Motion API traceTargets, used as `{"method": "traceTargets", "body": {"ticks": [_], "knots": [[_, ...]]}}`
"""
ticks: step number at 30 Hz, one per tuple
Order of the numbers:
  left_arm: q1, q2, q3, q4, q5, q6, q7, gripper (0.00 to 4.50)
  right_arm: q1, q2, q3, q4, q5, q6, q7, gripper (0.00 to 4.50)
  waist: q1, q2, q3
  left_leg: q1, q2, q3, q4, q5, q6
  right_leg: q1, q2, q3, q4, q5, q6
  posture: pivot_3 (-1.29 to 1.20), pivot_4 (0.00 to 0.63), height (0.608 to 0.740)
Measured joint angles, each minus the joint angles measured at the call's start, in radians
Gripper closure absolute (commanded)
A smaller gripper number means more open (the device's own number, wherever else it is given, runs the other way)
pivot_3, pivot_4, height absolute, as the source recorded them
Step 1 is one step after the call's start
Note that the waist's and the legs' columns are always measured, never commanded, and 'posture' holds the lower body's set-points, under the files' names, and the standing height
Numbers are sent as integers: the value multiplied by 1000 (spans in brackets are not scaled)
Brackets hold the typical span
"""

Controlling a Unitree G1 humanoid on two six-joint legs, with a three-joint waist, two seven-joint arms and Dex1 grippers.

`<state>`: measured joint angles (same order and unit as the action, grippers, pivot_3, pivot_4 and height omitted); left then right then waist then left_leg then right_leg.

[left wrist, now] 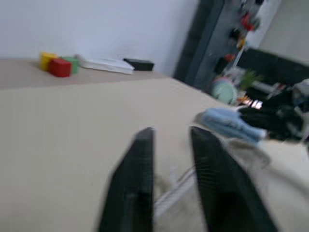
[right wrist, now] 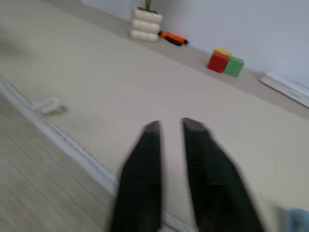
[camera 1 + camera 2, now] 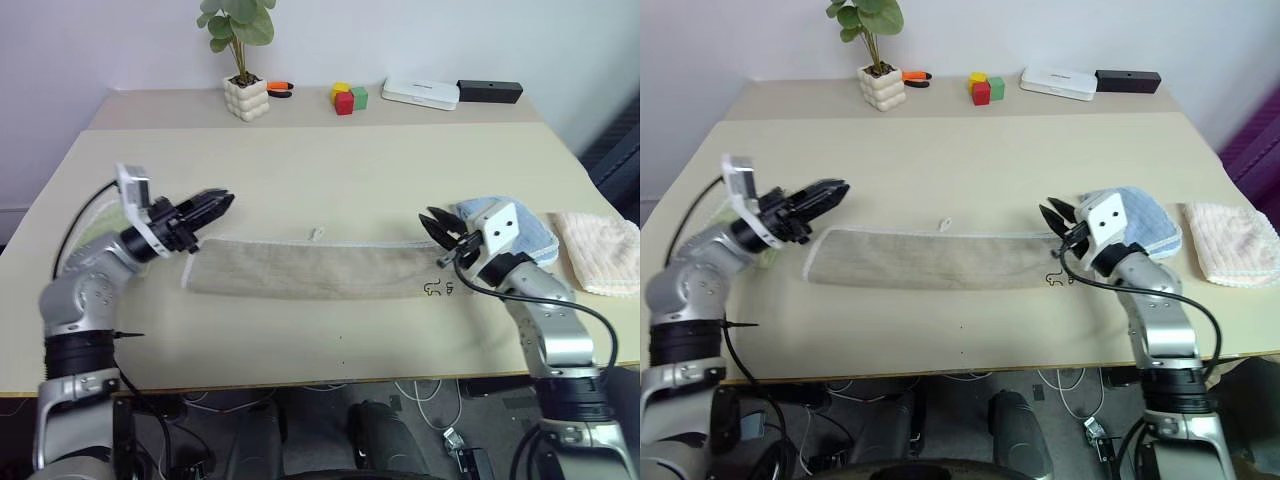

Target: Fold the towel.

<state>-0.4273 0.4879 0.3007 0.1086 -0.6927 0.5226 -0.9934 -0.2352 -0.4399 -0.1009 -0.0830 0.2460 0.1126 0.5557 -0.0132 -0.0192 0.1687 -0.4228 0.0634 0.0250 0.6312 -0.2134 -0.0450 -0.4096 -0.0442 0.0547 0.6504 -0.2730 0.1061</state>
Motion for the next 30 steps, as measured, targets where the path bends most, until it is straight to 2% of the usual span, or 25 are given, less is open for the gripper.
{"method": "traceTargets", "body": {"ticks": [5,10,15,30], "knots": [[74,-156,-69,-47,61,-70,138,4483,43,115,79,10,-89,48,-137,4500,2,0,-1,0,0,0,0,0,0,0,0,0,0,0,0,0,150,740],[66,-211,-85,40,128,-128,261,4483,55,185,99,32,-130,79,-228,4500,1,0,-1,1,0,0,0,0,0,0,0,0,0,0,0,0,150,740],[76,-184,-86,167,201,-185,306,4483,62,180,111,73,-191,70,-281,4500,-1,0,-1,1,0,0,-1,0,0,0,0,0,-1,0,0,0,150,740],[68,-130,-68,225,229,-266,326,4483,39,95,29,198,-248,-1,-342,4500,1,0,-1,2,-1,0,-1,0,0,2,0,0,-1,0,0,0,150,740]]}}
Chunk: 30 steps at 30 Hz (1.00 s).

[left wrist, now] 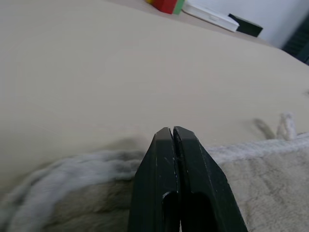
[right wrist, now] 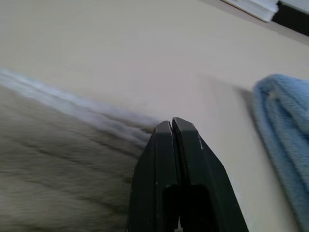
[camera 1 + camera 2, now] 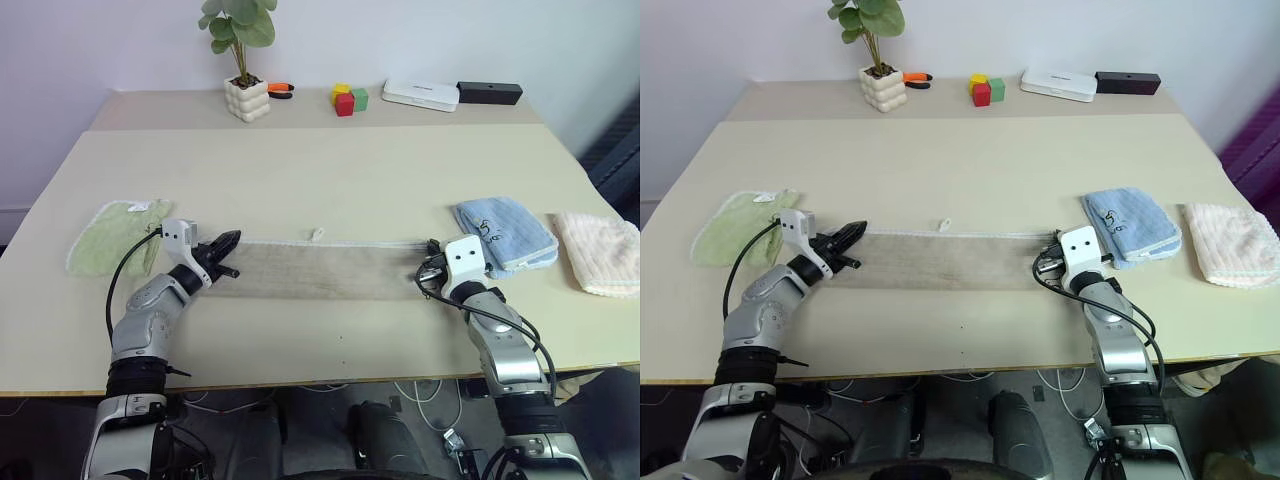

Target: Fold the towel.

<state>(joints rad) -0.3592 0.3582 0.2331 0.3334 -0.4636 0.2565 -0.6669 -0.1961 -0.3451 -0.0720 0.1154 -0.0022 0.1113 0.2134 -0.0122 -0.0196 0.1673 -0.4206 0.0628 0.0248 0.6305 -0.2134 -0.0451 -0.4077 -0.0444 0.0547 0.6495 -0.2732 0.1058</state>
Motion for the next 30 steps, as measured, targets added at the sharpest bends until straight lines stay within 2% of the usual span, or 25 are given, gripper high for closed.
{"method": "traceTargets", "body": {"ticks": [1,4,5,6,11,12,13,14,22,26,30], "knots": [[0,0,2,0,-1,2,4,4483,-3,0,-8,0,11,5,9,4500,0,0,0,0,0,0,0,0,0,0,0,0,0,0,0,0,150,740],[-4,11,29,-3,-47,62,-2,4500,-5,4,-48,-34,137,50,104,3694,-2,0,0,0,0,0,-1,0,0,0,0,0,0,0,0,0,150,740],[-3,26,29,-9,-65,88,-26,3971,-5,4,-62,-67,203,78,151,3183,-3,0,0,0,0,0,-1,0,0,-1,0,0,0,0,0,0,150,740],[-3,36,30,-18,-75,102,-43,3713,-5,4,-68,-97,242,93,184,2745,-5,0,0,0,0,0,-1,0,0,-1,0,0,0,0,0,0,150,740],[-12,103,29,-138,-143,191,-129,1205,-20,-71,-80,-286,429,201,353,198,0,0,0,-1,0,0,0,0,0,-1,0,0,0,0,0,0,150,740],[-20,117,28,-158,-154,201,-142,732,-22,-87,-93,-302,452,221,366,0,2,0,0,-1,0,0,0,0,0,0,0,-1,-1,0,0,0,150,740],[-31,133,29,-175,-162,213,-162,218,-20,-109,-105,-313,474,243,381,0,6,0,0,-1,0,0,0,0,0,0,0,-1,-1,-1,-1,0,150,740],[-41,146,29,-185,-170,219,-177,59,-14,-122,-116,-317,492,260,392,0,5,0,0,-1,0,0,0,0,0,0,0,-1,-1,-1,-2,0,150,740],[-64,279,9,-213,-219,274,-428,59,224,-223,-229,-438,633,400,460,0,-3,0,0,-1,0,0,-2,0,0,-1,0,-1,-1,-2,-3,0,150,740],[-78,311,-10,-196,-224,274,-546,59,291,-226,-325,-517,889,598,404,0,-2,0,0,-1,1,0,-2,0,0,-1,0,-1,-2,-2,-4,0,150,740],[-86,317,-25,-175,-229,276,-663,59,398,-162,-400,-561,1163,739,219,0,1,0,1,-2,1,-1,-1,0,0,-1,-1,-1,-2,-3,-6,0,150,740]]}}
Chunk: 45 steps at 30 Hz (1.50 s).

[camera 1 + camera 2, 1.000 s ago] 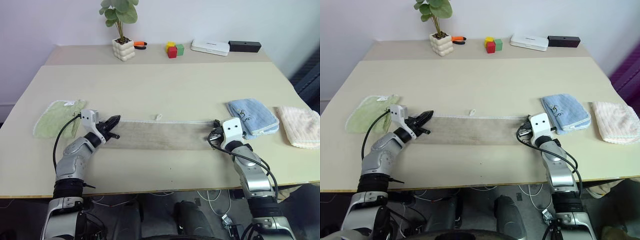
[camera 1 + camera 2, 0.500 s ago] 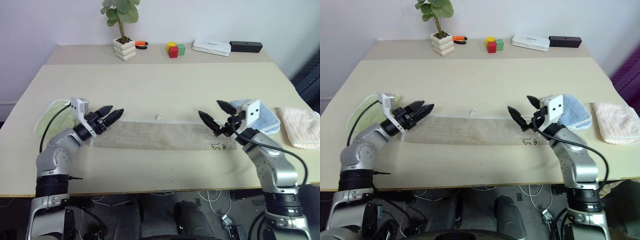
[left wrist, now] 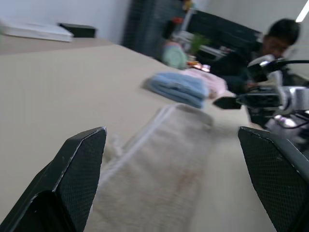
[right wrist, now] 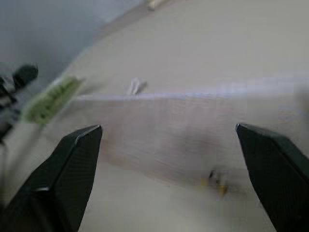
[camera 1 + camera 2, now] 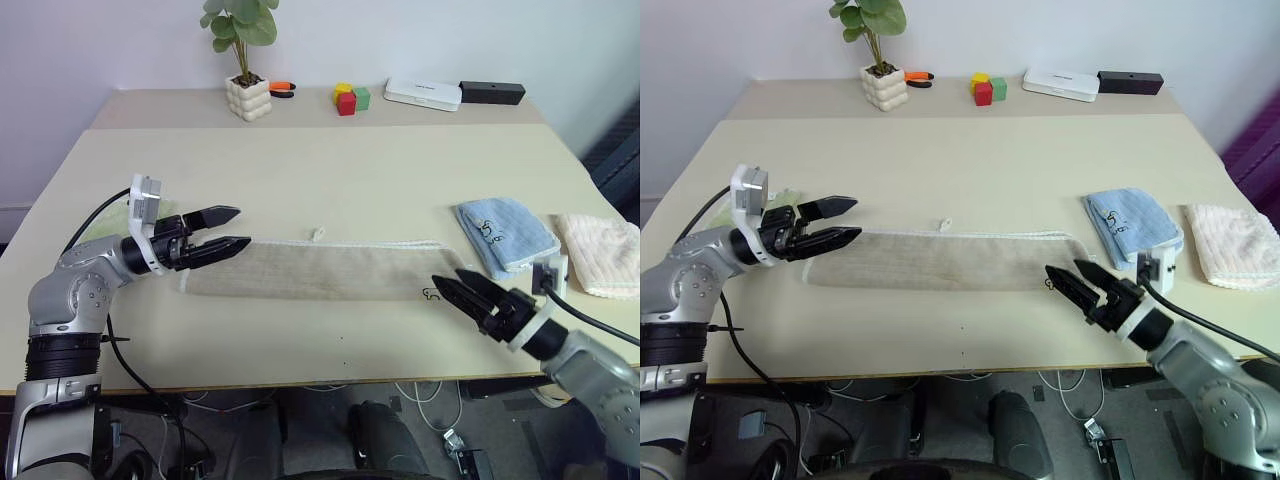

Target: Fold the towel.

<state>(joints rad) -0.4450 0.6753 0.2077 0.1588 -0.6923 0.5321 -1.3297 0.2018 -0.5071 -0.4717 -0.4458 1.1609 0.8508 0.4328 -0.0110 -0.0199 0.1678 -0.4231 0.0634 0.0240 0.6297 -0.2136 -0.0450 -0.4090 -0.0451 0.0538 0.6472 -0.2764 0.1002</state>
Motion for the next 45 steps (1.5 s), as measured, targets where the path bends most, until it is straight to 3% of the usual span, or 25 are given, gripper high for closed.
{"method": "traceTargets", "body": {"ticks": [8,13,34,38,44,45], "knots": [[-36,-40,-38,35,1,-11,-82,59,87,135,-47,-23,192,-2,-345,0,-3,0,0,-1,0,0,0,0,0,-1,0,0,0,0,0,0,150,740],[-19,5,-60,-37,-40,45,-184,59,78,190,-42,-21,294,-51,-474,0,-5,0,0,-1,1,-1,-1,0,0,-2,1,0,0,-1,-1,0,150,740],[18,12,-36,-67,-47,50,-142,59,-23,184,24,106,293,-120,-537,0,-4,0,0,-1,1,-1,0,0,0,-1,0,0,0,-1,-1,0,150,740],[18,12,-34,-69,-50,50,-132,0,-45,186,32,138,269,-124,-532,1299,-5,0,0,-1,1,0,0,0,0,-1,0,0,0,-1,-1,0,150,740],[19,13,-32,-74,-60,51,-123,0,-73,198,47,150,245,-134,-532,4462,-6,-1,-1,-1,1,-1,0,0,0,-1,1,0,0,-1,-1,0,150,740],[19,13,-32,-74,-60,51,-122,0,-76,198,49,142,245,-134,-530,4462,-6,-2,-2,-1,1,-1,0,0,0,-1,1,0,0,-1,-1,0,150,740]]}}
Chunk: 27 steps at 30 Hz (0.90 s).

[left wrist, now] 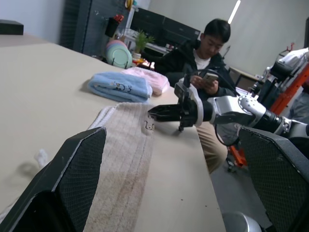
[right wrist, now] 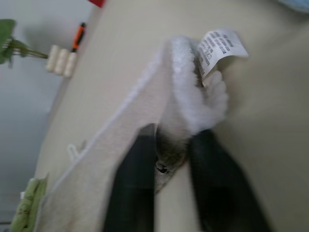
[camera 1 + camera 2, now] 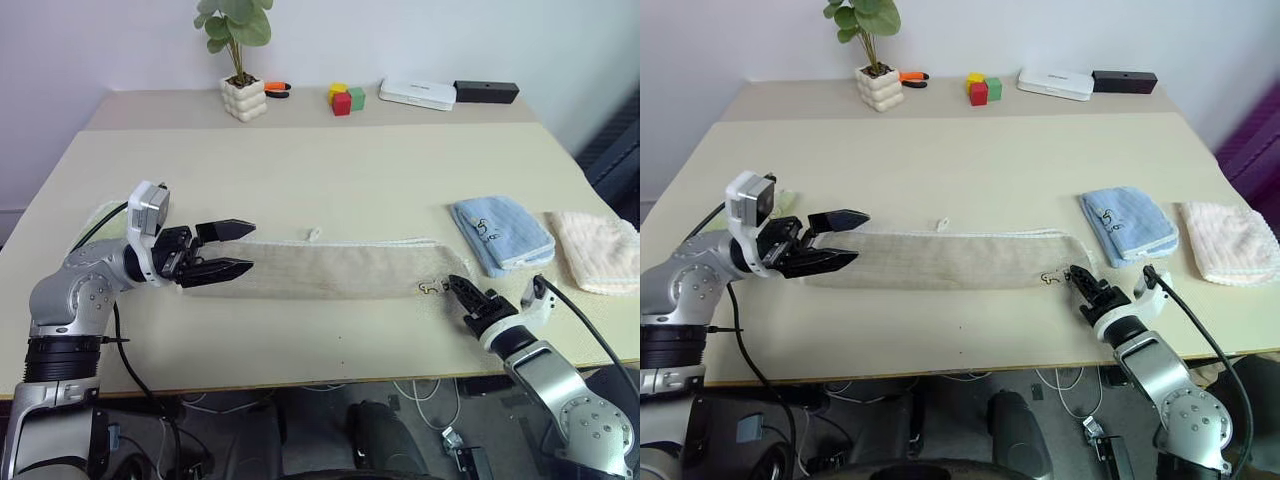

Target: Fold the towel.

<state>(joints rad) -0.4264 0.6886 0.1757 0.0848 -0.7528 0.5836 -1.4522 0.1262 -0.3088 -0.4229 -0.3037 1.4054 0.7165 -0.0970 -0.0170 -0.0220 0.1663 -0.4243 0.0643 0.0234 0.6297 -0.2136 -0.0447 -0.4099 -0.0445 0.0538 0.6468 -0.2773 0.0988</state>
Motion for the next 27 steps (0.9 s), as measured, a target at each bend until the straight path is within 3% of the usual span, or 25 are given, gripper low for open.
{"method": "traceTargets", "body": {"ticks": [7,14,27], "knots": [[1,0,1,0,0,0,12,0,-4,-40,46,-15,-111,-4,49,4462,2,-1,-1,0,0,0,0,0,0,0,0,0,0,0,0,0,150,740],[-1,0,5,1,-3,0,18,0,-68,-146,222,-147,-351,-4,177,4462,0,0,0,-1,0,0,0,0,0,-2,0,0,0,0,0,0,150,740],[73,46,56,-45,-25,3,41,0,-269,-147,450,-219,-500,45,288,4462,4,-1,0,-1,0,0,0,0,0,-2,0,0,0,0,0,0,150,740]]}}
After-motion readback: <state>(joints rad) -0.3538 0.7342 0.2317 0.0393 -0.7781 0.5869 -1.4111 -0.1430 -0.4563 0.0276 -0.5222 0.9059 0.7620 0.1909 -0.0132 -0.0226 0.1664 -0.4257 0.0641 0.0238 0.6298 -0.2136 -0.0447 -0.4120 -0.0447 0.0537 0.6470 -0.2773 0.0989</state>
